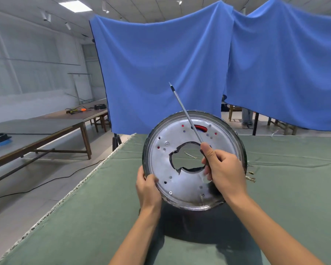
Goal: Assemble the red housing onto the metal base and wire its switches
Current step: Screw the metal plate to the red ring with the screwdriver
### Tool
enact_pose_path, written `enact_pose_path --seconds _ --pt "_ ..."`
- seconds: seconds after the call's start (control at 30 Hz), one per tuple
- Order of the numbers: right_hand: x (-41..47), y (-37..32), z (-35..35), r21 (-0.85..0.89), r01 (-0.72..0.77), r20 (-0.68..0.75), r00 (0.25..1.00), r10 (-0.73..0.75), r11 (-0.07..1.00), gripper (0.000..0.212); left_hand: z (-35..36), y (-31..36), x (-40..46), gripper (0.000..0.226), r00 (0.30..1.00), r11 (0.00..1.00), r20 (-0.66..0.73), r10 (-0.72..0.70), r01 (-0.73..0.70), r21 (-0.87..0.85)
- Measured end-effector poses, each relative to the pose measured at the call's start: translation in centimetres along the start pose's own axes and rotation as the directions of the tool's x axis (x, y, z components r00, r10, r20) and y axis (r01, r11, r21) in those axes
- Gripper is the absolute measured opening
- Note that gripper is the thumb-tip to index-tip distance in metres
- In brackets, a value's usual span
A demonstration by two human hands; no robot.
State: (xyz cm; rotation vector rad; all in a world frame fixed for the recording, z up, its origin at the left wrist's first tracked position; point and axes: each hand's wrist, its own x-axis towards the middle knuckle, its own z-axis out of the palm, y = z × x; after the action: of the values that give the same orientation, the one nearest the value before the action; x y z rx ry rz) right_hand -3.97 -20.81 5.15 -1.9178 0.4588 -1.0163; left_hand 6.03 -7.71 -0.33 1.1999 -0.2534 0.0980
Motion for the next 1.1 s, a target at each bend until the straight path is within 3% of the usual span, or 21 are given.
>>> enact_pose_path --seconds 0.17,0.4,0.53,0.67,0.87,1.0,1.1 --pt "-0.4 1.1 1.3 0.024 -0.025 0.023 0.999 0.024 0.999 0.065 0.4 -0.8 -0.5 0.038 1.0 1.0 -0.011 0.019 -0.019 0.011" --pt "0.0 1.9 2.6 -0.011 -0.035 0.008 0.999 0.036 0.999 0.064 1.7 -1.3 -1.3 0.041 0.997 0.999 -0.078 0.005 -0.007 -0.032" --pt "-0.1 2.2 2.6 -0.108 0.0 0.023 1.0 0.003 0.994 0.065 2.0 -1.4 -1.5 0.037 0.997 0.997 -0.026 -0.074 0.074 0.004" --pt "-0.5 2.5 2.5 -0.1 0.013 -0.005 1.0 -0.013 0.995 0.067 1.9 -0.9 -1.5 0.039 0.985 0.985 0.032 -0.169 0.171 -0.04" --pt "-1.3 2.7 2.6 -0.14 0.074 -0.001 0.997 -0.075 0.987 0.072 1.0 0.6 0.1 0.068 0.965 0.968 0.124 -0.231 0.241 -0.074" --pt "-1.2 2.4 2.9 -0.186 0.111 0.047 0.993 -0.104 0.976 0.075 -0.5 1.7 1.2 0.049 0.922 0.952 0.259 -0.289 0.304 -0.02" --pt "-1.0 2.5 2.8 -0.178 0.137 0.075 0.989 -0.125 0.975 0.068 -1.3 2.2 1.9 0.041 0.913 0.953 0.274 -0.303 0.293 0.08"
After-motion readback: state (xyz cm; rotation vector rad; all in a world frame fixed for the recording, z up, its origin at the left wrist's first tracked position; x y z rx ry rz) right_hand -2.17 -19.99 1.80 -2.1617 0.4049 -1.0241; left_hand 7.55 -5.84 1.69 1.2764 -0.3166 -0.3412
